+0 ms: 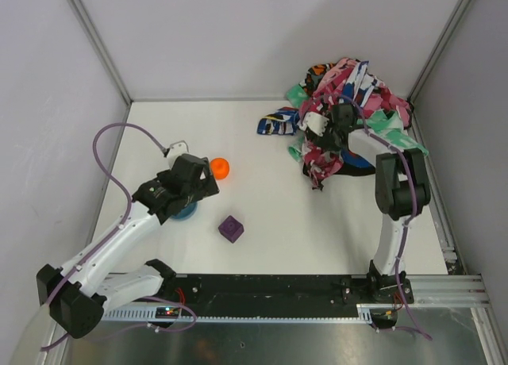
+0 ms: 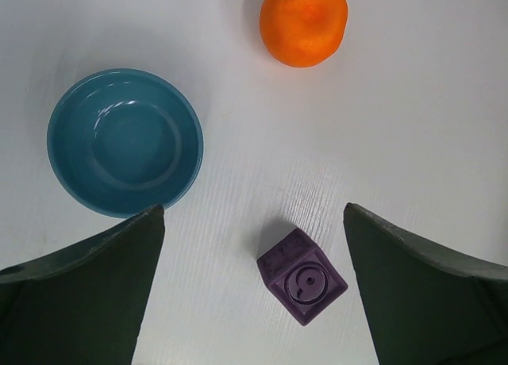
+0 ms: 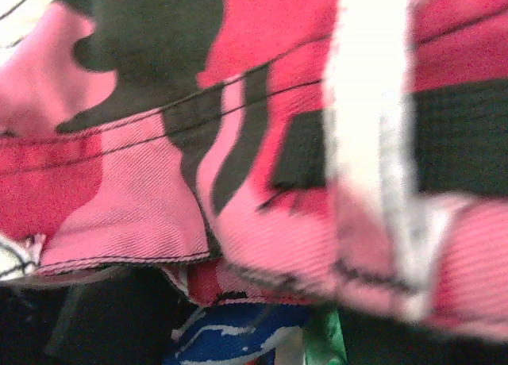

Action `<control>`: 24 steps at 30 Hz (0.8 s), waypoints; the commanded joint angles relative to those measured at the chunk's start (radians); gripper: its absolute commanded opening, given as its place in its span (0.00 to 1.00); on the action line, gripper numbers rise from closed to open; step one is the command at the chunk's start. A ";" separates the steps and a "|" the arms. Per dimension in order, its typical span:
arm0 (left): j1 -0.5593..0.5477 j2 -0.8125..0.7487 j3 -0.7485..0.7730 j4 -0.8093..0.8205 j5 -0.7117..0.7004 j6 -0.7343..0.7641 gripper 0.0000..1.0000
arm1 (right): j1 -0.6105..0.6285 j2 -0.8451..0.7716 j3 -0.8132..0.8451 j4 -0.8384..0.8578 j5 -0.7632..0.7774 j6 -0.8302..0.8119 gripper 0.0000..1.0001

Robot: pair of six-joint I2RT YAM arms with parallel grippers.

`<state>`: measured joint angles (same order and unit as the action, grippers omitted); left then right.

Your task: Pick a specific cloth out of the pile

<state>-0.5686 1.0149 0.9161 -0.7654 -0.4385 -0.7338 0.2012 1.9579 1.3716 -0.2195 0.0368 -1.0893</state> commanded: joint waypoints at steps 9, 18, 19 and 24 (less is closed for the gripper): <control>0.009 0.037 0.076 0.039 -0.057 0.020 1.00 | 0.020 0.097 0.377 -0.147 -0.160 0.244 0.00; 0.009 0.055 0.078 0.075 -0.048 0.025 1.00 | 0.123 -0.213 0.371 0.135 -0.249 0.470 0.00; 0.009 0.062 0.079 0.082 -0.044 0.026 1.00 | 0.121 -0.207 0.390 0.163 -0.205 0.484 0.00; 0.009 0.120 0.095 0.117 -0.005 0.044 1.00 | 0.040 -0.064 0.582 0.166 -0.056 0.586 0.00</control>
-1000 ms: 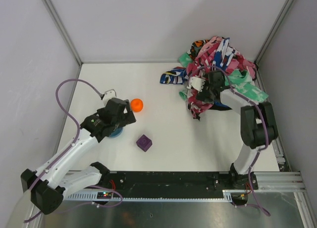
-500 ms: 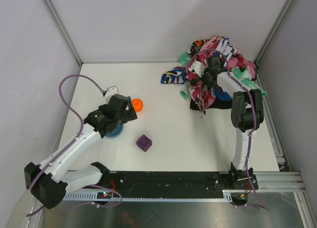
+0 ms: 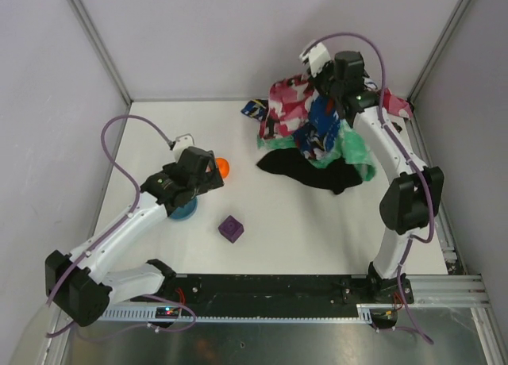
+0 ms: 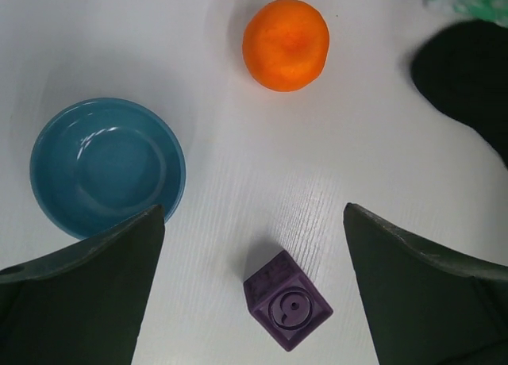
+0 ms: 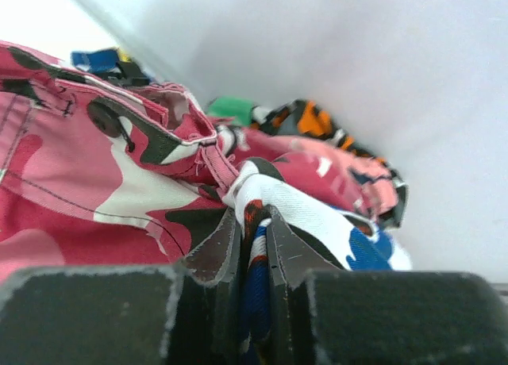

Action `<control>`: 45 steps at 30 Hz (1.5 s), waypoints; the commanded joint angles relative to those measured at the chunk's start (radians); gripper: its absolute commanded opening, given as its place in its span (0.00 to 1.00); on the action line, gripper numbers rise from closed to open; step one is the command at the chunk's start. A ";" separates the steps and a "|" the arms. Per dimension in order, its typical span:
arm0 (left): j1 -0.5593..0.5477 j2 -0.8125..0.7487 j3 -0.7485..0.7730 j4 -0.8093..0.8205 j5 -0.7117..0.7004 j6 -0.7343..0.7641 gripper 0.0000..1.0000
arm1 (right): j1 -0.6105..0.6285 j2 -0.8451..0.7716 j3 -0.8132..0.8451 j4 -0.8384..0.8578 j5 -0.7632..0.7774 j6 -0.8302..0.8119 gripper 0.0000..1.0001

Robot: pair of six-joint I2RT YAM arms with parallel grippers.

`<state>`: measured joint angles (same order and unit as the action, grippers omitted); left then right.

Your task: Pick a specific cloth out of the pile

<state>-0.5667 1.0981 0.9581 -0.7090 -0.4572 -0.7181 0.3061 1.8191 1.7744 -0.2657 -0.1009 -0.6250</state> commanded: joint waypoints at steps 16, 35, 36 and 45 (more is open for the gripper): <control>-0.141 0.572 0.390 0.371 0.524 0.298 1.00 | -0.328 0.714 0.618 -0.224 0.322 0.479 0.00; -0.322 1.403 1.149 0.342 0.570 0.214 0.81 | -0.416 0.703 0.495 -0.312 0.118 0.541 0.00; -0.326 1.410 1.166 0.314 0.530 0.219 0.68 | -0.416 0.698 0.486 -0.311 0.116 0.547 0.00; -0.328 1.023 1.069 0.185 0.223 0.391 0.01 | -0.430 0.657 0.433 -0.303 0.169 0.606 0.00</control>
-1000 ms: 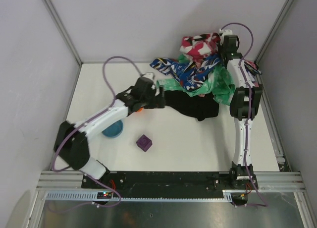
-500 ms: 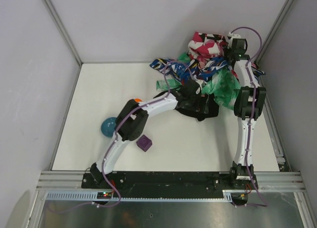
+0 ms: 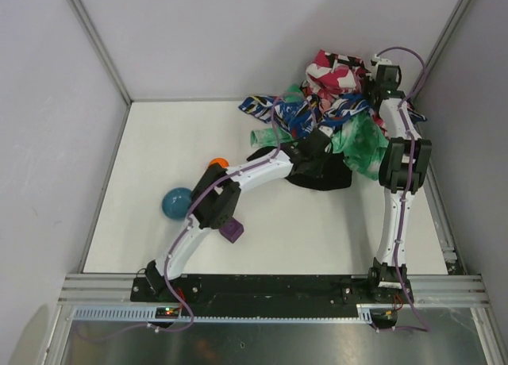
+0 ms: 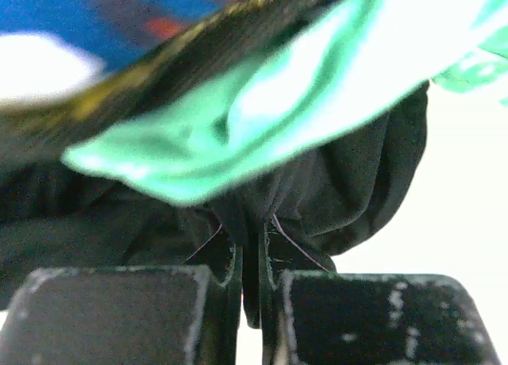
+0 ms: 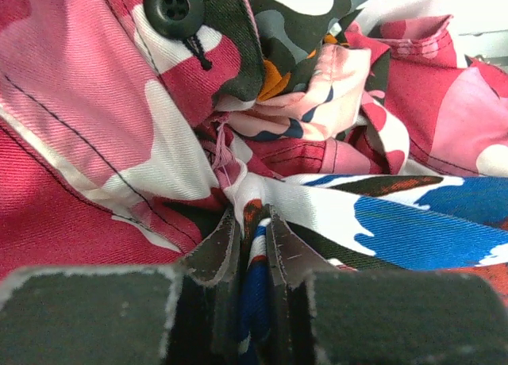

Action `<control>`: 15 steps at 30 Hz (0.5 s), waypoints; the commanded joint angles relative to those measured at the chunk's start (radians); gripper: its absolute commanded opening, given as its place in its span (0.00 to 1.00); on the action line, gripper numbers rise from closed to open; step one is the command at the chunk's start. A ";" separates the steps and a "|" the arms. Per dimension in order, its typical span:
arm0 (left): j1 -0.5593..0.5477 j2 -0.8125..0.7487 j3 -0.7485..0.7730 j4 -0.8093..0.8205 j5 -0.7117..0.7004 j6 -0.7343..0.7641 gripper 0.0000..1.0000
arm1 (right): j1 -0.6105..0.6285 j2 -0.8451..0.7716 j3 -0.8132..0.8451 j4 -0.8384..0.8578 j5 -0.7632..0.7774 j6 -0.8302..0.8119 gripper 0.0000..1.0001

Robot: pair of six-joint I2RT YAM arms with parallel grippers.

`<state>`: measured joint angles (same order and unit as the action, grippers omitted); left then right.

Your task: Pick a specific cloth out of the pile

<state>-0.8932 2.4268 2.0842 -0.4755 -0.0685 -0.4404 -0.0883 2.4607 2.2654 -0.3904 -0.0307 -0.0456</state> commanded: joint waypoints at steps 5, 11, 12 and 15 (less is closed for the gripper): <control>0.004 -0.620 -0.143 -0.036 -0.311 0.249 0.01 | -0.067 -0.004 -0.085 -0.200 0.083 0.103 0.03; 0.063 -0.808 -0.056 -0.029 -0.402 0.365 0.01 | -0.085 -0.103 -0.161 -0.188 0.054 0.120 0.19; 0.083 -0.825 -0.036 -0.026 -0.401 0.373 0.01 | -0.083 -0.124 -0.176 -0.178 0.049 0.116 0.23; 0.166 -0.855 0.014 -0.021 -0.386 0.383 0.01 | -0.075 -0.209 -0.217 -0.158 -0.008 0.099 0.34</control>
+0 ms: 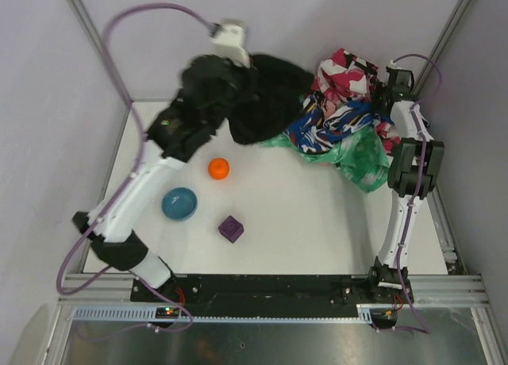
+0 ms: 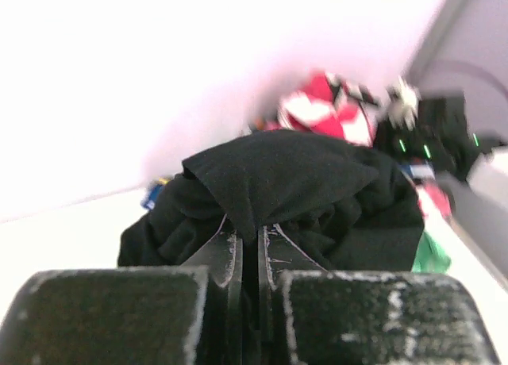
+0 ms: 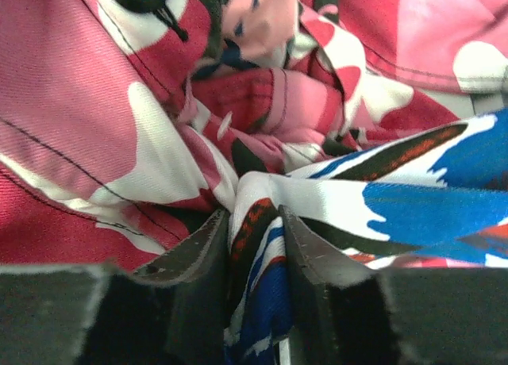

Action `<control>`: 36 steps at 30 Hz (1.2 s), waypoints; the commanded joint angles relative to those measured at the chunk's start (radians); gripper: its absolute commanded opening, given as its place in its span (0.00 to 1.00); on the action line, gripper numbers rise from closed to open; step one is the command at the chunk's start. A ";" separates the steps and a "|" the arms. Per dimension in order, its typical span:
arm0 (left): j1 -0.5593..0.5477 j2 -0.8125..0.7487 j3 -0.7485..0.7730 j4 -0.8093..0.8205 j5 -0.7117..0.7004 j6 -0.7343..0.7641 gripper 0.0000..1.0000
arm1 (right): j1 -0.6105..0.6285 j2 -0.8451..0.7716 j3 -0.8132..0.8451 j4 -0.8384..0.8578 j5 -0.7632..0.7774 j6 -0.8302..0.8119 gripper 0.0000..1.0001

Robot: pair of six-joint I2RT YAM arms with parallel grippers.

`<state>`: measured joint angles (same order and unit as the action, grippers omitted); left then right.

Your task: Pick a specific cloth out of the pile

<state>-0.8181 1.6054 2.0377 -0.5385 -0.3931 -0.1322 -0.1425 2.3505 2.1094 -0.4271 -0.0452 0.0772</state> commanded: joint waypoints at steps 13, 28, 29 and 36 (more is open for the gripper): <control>0.566 0.045 0.042 0.049 0.020 -0.086 0.01 | 0.078 -0.581 -0.168 -0.091 0.009 -0.031 0.99; 0.815 0.316 -0.239 0.048 0.099 -0.391 0.28 | 0.219 -1.382 -0.937 0.188 -0.004 0.089 0.99; 0.815 0.308 -0.275 0.047 0.083 -0.407 0.51 | 0.219 -1.395 -0.958 0.155 0.003 0.100 0.99; 0.815 0.055 -0.500 0.046 0.096 -0.477 0.99 | 0.211 -1.432 -1.045 0.018 0.082 0.177 0.99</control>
<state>0.0002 1.9091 1.6157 -0.5308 -0.2882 -0.5365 0.0734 0.9276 1.0946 -0.3233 -0.0235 0.1844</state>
